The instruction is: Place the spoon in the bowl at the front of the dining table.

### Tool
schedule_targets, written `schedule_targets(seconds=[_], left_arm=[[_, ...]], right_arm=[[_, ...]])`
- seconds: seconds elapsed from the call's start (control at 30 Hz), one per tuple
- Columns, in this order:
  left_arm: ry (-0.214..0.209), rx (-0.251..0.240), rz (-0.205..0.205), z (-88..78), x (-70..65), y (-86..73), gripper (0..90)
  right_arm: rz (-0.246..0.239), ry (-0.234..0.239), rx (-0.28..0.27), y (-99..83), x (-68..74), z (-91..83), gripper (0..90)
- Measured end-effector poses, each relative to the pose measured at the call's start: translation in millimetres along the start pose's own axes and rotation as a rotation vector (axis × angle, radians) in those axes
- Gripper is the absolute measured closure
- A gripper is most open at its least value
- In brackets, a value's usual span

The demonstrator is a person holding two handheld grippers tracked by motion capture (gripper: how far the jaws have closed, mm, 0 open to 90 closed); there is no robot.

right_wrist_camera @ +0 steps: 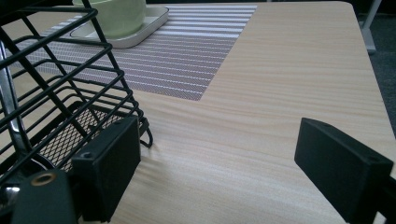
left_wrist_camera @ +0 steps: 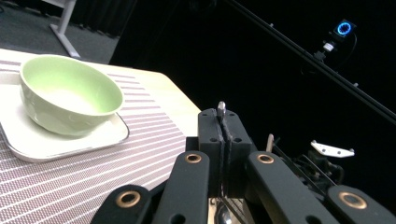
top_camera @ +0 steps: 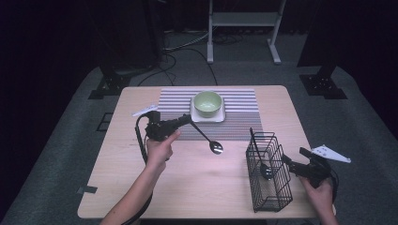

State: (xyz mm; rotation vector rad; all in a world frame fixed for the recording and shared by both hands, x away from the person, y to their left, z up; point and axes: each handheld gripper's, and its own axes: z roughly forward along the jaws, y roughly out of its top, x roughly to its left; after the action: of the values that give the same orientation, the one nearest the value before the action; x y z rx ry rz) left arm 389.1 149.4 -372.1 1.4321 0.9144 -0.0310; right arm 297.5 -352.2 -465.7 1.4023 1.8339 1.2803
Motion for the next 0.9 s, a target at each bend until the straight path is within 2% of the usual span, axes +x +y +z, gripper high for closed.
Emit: schedule_targets(seconds=[0.37,0.9], left_arm=[[0.048,-0.006,-0.008,12.6,13.8,13.1,89.0],[0.087,-0.024,0.003,29.2,20.4,36.1,89.0]], right_arm=[[-0.001,-0.001,0.001,0.0,-0.3,0.5,13.3],[0.000,-0.001,0.000,0.7,0.4,0.1,13.3]])
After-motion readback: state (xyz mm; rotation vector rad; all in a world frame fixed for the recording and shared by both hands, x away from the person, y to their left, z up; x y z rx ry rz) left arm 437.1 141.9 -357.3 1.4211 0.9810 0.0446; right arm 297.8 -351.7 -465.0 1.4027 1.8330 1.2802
